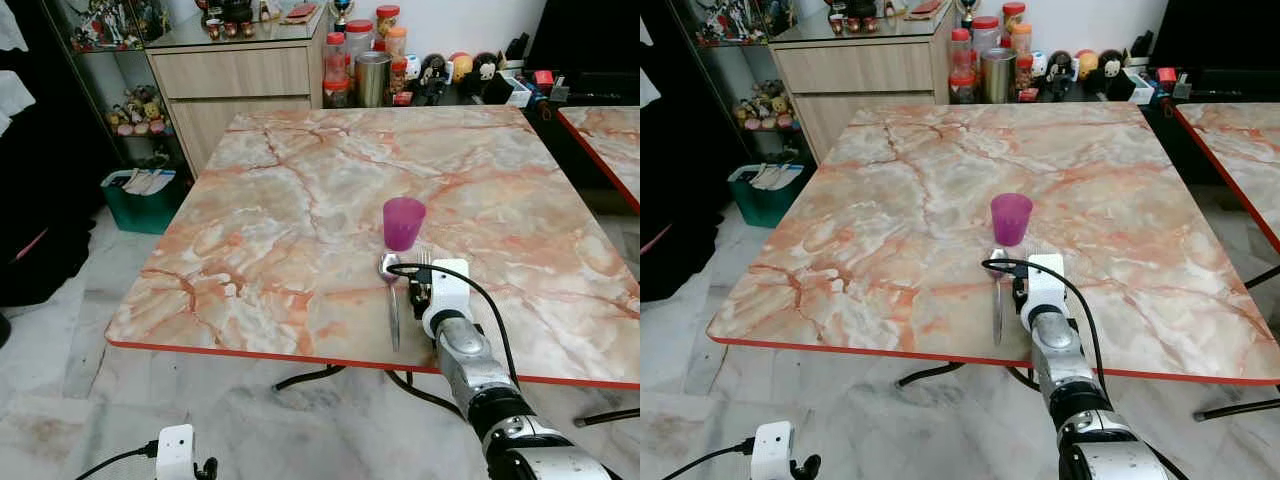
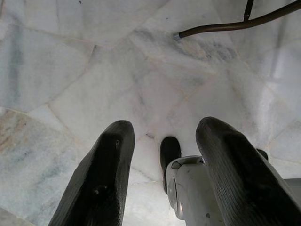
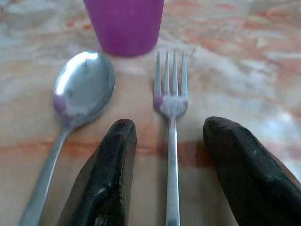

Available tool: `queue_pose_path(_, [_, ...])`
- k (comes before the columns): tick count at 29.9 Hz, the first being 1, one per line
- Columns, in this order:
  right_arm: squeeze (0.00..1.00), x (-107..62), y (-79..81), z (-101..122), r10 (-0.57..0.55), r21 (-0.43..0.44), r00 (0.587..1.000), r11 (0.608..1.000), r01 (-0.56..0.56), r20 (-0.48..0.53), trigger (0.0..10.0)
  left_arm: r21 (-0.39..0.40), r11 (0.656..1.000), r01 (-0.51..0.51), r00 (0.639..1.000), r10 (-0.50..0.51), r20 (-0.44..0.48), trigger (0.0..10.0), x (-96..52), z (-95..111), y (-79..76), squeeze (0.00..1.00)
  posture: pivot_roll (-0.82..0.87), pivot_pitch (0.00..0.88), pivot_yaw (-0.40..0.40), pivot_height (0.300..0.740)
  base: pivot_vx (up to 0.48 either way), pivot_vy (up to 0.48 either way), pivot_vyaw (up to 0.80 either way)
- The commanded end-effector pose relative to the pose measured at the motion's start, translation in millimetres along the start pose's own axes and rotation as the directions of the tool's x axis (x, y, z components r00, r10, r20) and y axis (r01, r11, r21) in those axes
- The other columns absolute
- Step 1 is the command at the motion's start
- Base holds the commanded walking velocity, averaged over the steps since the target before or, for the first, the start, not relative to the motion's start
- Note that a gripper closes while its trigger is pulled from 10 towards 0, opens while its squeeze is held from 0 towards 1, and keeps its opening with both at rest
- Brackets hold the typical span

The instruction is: Setting the table

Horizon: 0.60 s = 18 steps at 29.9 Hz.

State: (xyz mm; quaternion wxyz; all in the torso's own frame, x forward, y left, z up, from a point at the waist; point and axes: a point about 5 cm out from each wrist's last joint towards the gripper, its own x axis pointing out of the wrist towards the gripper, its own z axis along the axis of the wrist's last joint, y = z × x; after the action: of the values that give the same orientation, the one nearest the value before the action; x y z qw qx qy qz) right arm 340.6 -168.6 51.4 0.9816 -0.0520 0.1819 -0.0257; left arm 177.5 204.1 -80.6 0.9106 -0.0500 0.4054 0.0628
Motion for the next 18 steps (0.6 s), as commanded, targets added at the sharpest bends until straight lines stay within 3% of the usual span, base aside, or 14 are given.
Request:
queue_pose_path(1, [0.00,1.7,2.3,4.2,0.004,0.001,1.000,1.000,-0.004,-0.001,10.0,-0.004,1.000,-0.007,1.000,0.007,-0.017,10.0,-1.0,-3.5,2.2,0.00,0.06,0.000,0.059,0.740,0.000,0.000,0.00])
queue_pose_path(5, [0.00,1.0,2.0,-0.4,0.006,0.000,1.000,1.000,-0.006,-0.020,10.0,-0.004,1.000,-0.001,1.000,0.001,-0.027,10.0,-1.3,-5.8,0.9,0.00,0.06,0.000,0.057,0.740,0.000,0.000,0.00])
queue_pose_path(6, [0.00,0.6,2.0,-2.3,0.007,0.003,1.000,1.000,-0.007,-0.027,8.4,-0.004,1.000,-0.001,1.000,0.001,-0.028,10.0,-1.4,-6.2,0.8,0.00,0.06,0.000,0.057,0.740,0.000,0.000,0.00])
queue_pose_path(8, [0.00,0.5,2.0,-2.7,0.008,0.003,1.000,1.000,-0.008,-0.028,8.4,-0.004,1.000,-0.001,1.000,0.001,-0.028,10.0,-1.4,-6.2,0.7,0.00,0.06,0.000,0.057,0.740,0.000,0.000,0.00])
queue_pose_path(10, [0.00,0.4,1.6,-3.9,0.007,0.003,0.999,1.000,-0.007,-0.033,0.0,-0.005,1.000,0.000,1.000,0.000,-0.030,10.0,-1.5,-6.5,0.6,0.00,0.06,0.000,0.055,0.740,0.000,0.000,0.00])
queue_pose_path(18, [0.00,0.6,1.8,-3.9,0.008,0.002,0.999,1.000,-0.008,-0.038,0.0,-0.005,1.000,0.002,1.000,-0.002,-0.031,10.0,-1.3,-6.4,0.2,0.00,0.06,0.000,0.057,0.740,0.000,0.000,0.00])
